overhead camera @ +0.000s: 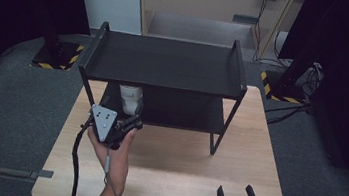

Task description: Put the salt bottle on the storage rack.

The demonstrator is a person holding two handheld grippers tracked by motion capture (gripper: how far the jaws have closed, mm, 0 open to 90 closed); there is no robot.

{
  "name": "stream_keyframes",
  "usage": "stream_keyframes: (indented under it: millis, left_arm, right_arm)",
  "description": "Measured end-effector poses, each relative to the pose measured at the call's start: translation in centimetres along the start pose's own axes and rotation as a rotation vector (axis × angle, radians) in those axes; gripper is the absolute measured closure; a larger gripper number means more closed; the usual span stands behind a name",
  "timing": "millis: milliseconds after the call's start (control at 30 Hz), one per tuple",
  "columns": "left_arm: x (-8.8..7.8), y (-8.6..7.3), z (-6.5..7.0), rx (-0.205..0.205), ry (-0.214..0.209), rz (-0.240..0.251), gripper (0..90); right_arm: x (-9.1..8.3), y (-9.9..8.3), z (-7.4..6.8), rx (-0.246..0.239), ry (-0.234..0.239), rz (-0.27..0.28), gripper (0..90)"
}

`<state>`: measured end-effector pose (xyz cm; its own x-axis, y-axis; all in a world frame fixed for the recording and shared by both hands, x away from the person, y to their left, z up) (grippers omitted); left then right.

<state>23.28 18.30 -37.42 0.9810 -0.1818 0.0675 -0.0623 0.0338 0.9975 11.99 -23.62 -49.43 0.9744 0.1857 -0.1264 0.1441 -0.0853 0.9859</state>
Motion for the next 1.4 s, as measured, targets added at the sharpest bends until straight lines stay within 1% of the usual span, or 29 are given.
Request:
stream_keyframes:
  millis: [33, 100, 167, 233, 333, 400, 433, 467, 533, 633, 767, 867, 967, 1033, 1100, 1167, 1400]
  left_arm:
    - [-0.4, -0.1, 0.0, -0.004, -0.003, 0.001, 9.7]
    - [-1.6, -0.4, -0.2, -0.012, -0.003, 0.018, 9.2]
    - [-2.7, -0.6, -0.5, -0.014, -0.004, 0.020, 9.0]
    - [-3.8, -1.1, -0.9, -0.030, -0.012, 0.022, 8.8]
    - [-5.1, -1.7, -1.4, -0.041, -0.024, 0.003, 8.8]
    - [-5.7, -2.2, -1.6, -0.050, -0.036, -0.009, 8.7]
    - [-6.1, -2.5, -1.6, -0.044, -0.042, -0.019, 8.8]
    - [-6.4, -2.6, -1.6, -0.042, -0.044, -0.026, 8.7]
    - [-7.0, -3.2, -1.7, -0.054, -0.055, -0.039, 8.7]
    - [-8.0, -4.1, -1.7, -0.046, -0.067, -0.054, 8.5]
    - [-9.0, -5.3, -2.0, -0.048, -0.071, -0.054, 8.5]
    - [-9.8, -6.3, -2.4, -0.028, -0.074, -0.065, 8.4]
    - [-10.5, -7.4, -2.8, -0.039, -0.086, -0.079, 8.4]
    - [-10.9, -8.1, -2.9, -0.033, -0.086, -0.088, 8.4]
    - [-11.4, -8.8, -3.2, -0.030, -0.083, -0.103, 8.4]
    - [-11.9, -9.3, -3.5, -0.033, -0.082, -0.112, 8.4]
    - [-13.2, -10.0, -4.7, -0.012, -0.050, -0.130, 8.2]
  right_arm:
    - [0.0, 0.0, -0.1, -0.003, 0.001, 0.002, 6.0]
    - [0.0, -0.1, -0.2, -0.003, 0.006, 0.002, 5.9]
    - [-0.1, -0.1, -0.4, -0.003, 0.011, 0.002, 5.9]
    - [-0.2, -0.1, -0.6, -0.005, 0.016, 0.003, 5.9]
    - [-0.3, -0.1, -0.8, -0.006, 0.020, 0.005, 5.8]
    - [-0.3, -0.1, -0.9, -0.006, 0.022, 0.004, 5.7]
    - [-0.3, -0.1, -0.9, -0.009, 0.023, 0.005, 5.7]
    - [-0.3, 0.0, -1.0, -0.010, 0.024, 0.006, 5.7]
    - [-0.3, 0.1, -1.1, -0.011, 0.025, 0.007, 5.6]
    - [-0.3, 0.2, -1.3, -0.014, 0.027, 0.010, 5.6]
    - [-0.4, 0.2, -1.4, -0.015, 0.025, 0.009, 5.5]
    - [-0.5, 0.2, -1.5, -0.014, 0.025, 0.009, 5.4]
    - [-0.5, 0.3, -1.6, -0.016, 0.024, 0.011, 5.3]
    - [-0.5, 0.3, -1.7, -0.015, 0.022, 0.011, 5.3]
    - [-0.5, 0.3, -1.8, -0.008, 0.020, 0.016, 5.3]
    - [-0.5, 0.3, -1.9, -0.012, 0.020, 0.017, 5.3]
    - [-0.3, 0.5, -2.1, -0.020, 0.024, 0.013, 5.3]
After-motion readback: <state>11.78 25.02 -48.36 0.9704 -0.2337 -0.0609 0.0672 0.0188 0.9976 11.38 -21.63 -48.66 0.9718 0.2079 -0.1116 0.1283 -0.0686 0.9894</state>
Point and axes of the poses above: each handheld gripper's, and its own axes: x roughly forward along the jaws, y roughly out of its top, z roughly to its right, the point moved 4 cm from there along x, roughly forward along the jaws, and after that the axes turned 1 degree about -y, right-handed, at the moved point
